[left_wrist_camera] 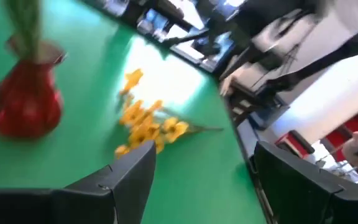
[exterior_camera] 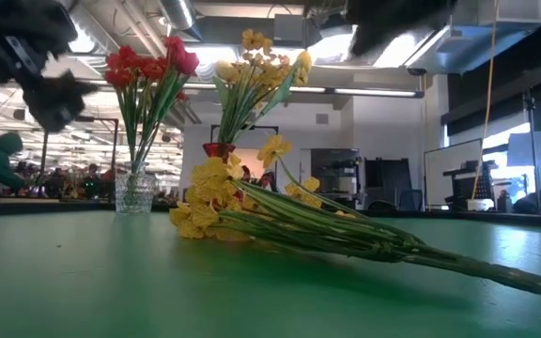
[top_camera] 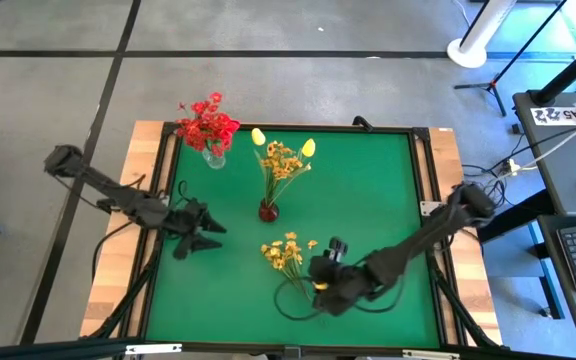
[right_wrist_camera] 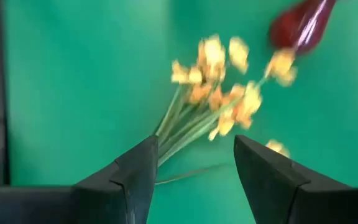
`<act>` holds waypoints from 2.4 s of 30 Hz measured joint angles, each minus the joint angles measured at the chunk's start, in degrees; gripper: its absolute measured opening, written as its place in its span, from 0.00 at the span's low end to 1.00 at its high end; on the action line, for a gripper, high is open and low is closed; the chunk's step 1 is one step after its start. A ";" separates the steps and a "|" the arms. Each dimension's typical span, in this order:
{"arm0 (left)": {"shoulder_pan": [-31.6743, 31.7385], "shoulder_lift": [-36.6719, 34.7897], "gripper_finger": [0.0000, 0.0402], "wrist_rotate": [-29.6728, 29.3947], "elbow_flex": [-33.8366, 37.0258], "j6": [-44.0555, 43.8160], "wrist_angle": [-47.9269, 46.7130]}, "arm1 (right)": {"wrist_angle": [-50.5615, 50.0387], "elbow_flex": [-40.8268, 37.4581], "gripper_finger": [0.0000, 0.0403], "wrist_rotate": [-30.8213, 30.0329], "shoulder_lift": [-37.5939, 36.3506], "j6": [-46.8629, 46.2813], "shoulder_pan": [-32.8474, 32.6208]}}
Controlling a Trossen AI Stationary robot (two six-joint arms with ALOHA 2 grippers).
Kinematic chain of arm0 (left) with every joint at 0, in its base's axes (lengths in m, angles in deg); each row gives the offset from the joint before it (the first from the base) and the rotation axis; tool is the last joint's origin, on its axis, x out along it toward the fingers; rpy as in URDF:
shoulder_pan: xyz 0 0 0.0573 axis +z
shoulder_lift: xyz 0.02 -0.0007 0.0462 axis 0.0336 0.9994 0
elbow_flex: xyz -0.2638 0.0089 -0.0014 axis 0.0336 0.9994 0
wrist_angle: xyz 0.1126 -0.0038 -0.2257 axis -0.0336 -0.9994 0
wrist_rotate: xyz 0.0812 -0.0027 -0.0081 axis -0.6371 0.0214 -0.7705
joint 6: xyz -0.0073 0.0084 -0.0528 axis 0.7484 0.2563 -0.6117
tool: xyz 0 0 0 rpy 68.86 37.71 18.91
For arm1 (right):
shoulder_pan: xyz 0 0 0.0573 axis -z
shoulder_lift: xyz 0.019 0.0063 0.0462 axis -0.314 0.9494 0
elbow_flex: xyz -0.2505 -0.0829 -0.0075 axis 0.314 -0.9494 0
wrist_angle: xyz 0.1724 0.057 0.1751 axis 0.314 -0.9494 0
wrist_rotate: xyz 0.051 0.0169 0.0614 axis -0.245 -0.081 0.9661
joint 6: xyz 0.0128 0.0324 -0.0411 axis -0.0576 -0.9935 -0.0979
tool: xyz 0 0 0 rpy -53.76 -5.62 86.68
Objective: Sort flowers into vase by color
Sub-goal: Put the yellow flowers into the red vase
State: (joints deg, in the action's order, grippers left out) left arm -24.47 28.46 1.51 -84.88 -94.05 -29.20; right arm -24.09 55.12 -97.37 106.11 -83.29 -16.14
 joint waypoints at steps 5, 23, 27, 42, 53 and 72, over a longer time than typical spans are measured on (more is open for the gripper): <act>-7.84 0.33 0.66 -9.20 0.00 4.19 2.10 | 1.04 0.00 0.52 6.71 5.21 -7.23 1.52; -14.95 2.60 0.66 -17.49 -0.02 7.51 6.02 | 7.62 0.02 0.52 10.40 16.14 -10.28 4.43; -14.95 2.60 0.66 -17.71 -0.04 8.87 6.38 | 7.57 0.02 0.42 14.46 16.65 -7.15 5.40; -14.95 2.60 0.66 -17.77 -0.04 8.92 6.34 | 7.72 -0.04 0.02 3.76 8.12 -1.15 3.33; -14.93 2.60 0.66 -17.75 -0.04 12.47 9.97 | 19.58 -0.05 0.01 -31.10 1.80 9.64 -0.99; -14.87 2.60 0.66 -19.63 -0.04 23.39 16.04 | 107.96 -25.16 0.00 8.89 3.33 54.02 19.51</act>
State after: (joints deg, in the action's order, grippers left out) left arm -39.33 31.06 -18.11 -84.92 -70.66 -13.15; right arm 83.87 29.97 -88.49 109.44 -29.27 3.37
